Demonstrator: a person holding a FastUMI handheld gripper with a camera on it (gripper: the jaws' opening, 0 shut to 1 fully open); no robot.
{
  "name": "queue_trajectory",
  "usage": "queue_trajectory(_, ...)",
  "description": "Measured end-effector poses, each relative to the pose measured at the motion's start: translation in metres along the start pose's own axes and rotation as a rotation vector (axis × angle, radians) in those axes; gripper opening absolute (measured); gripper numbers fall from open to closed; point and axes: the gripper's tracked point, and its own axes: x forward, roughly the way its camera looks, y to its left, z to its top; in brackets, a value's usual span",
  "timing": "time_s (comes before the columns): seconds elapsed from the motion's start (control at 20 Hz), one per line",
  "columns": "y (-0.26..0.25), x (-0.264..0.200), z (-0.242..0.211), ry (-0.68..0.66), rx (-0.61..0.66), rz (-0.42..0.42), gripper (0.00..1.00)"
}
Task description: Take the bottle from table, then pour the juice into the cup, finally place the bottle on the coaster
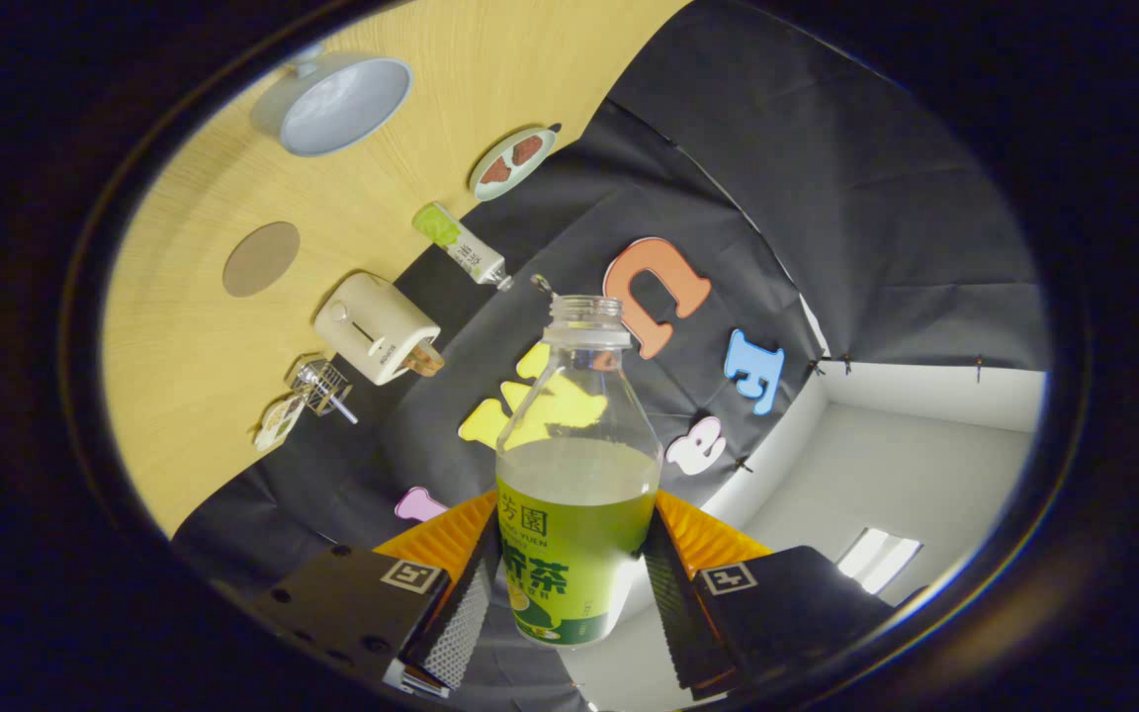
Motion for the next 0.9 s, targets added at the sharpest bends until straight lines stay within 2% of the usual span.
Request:
queue_trajectory(0.5, -0.021, 0.007, -0.021, 0.039, -0.013, -0.049, 0.81)
queue_trajectory(0.7, -0.018, 0.006, -0.031, 0.094, 0.081, -0.021, 0.81)
queue_trajectory(0.9, -0.011, 0.008, -0.036, 0.144, 0.246, 0.001, 0.81)
